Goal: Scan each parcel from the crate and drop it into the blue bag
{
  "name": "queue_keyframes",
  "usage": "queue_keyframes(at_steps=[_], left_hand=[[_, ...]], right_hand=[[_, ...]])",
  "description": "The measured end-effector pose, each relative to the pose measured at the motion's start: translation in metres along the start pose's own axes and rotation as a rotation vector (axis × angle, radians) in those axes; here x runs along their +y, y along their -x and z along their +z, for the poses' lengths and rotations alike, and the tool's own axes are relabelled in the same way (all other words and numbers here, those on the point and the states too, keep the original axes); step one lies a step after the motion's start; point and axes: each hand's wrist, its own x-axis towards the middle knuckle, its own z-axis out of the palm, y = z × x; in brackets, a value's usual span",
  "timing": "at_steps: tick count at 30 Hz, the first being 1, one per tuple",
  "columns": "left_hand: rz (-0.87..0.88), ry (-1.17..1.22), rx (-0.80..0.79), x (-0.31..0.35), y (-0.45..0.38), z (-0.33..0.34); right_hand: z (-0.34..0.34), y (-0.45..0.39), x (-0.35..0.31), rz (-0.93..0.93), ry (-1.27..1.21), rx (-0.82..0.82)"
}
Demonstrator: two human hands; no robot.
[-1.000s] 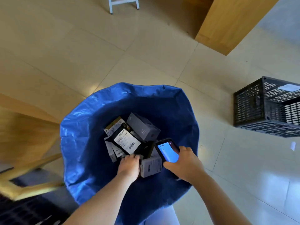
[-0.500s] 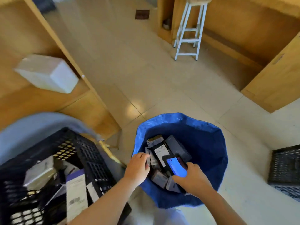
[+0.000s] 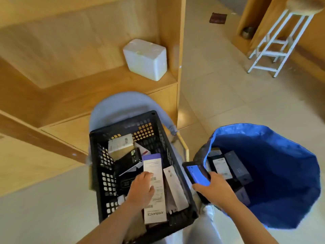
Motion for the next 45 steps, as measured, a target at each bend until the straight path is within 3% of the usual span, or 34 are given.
queue_keyframes(at_steps=[6, 16, 23, 29, 36, 40, 45], left_hand=[[-0.218, 0.219, -0.175, -0.059, 0.027, 0.011], [-0.339, 0.416, -0.367, -0.056, 0.023, 0.03], [-0.395, 0.422, -0.307, -0.032, 0.001, 0.033], [-0.497, 0.69, -0.187, -0.017, 0.013, 0.043], [-0.769, 1.214, -0.09, -0.013, 0.0, 0.053], [-0.73, 1.086, -0.165, -0.014, -0.012, 0.067], [-0.74, 1.049, -0.006, -0.025, -0.016, 0.119]], right_hand=[[0.05, 0.011, -0.033, -0.029, 0.076, 0.014], [0.071, 0.027, -0.033, -0.013, 0.113, -0.018], [0.068, 0.027, -0.014, 0.039, 0.058, -0.016], [0.064, 0.027, -0.007, 0.053, 0.001, -0.002], [0.065, 0.029, -0.005, 0.051, -0.004, -0.007], [0.064, 0.031, -0.002, 0.053, -0.01, -0.008], [0.062, 0.034, 0.0, 0.049, -0.001, 0.006]])
